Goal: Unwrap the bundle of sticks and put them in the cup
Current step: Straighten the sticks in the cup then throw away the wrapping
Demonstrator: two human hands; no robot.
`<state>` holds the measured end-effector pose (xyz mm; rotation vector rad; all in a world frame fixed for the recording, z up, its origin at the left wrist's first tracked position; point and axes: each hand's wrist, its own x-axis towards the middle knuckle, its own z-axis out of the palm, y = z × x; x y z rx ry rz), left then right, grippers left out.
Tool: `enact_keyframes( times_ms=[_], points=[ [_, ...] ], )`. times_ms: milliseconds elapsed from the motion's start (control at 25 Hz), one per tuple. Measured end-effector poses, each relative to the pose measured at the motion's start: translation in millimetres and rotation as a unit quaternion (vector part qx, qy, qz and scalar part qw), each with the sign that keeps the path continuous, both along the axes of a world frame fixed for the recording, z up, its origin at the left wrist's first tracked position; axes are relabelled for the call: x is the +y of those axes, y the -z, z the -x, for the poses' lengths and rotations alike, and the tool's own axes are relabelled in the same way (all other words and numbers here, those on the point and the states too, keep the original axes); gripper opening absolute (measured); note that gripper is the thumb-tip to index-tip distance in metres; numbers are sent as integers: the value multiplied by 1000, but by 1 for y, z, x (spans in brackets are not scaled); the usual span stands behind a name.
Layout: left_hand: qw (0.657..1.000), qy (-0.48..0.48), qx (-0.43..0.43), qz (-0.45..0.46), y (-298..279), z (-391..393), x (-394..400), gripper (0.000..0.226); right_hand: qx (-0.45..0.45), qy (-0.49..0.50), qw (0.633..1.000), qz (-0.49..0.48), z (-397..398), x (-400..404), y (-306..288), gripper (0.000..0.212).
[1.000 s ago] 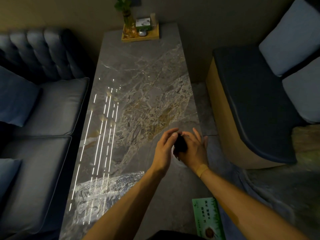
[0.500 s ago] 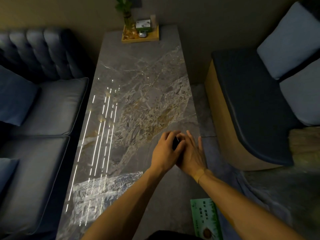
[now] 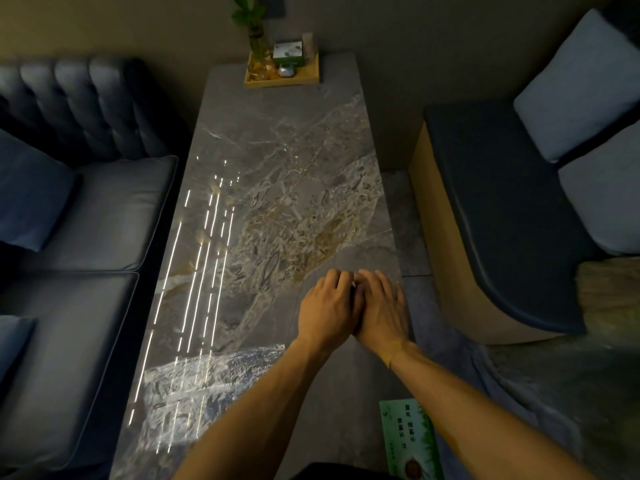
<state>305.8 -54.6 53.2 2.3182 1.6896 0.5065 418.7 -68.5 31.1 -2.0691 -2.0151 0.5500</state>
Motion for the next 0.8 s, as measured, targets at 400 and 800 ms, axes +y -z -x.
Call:
enact_keyframes(
  times_ms=[400,800],
  points=[
    [997,-1,-67,43,1,-1,6,23,-5,7,1000,-17,1,0,-3,53],
    [984,-22,-146,99,0,23,7,53,14,-17,998,50,-11,0,-3,97]
  ],
)
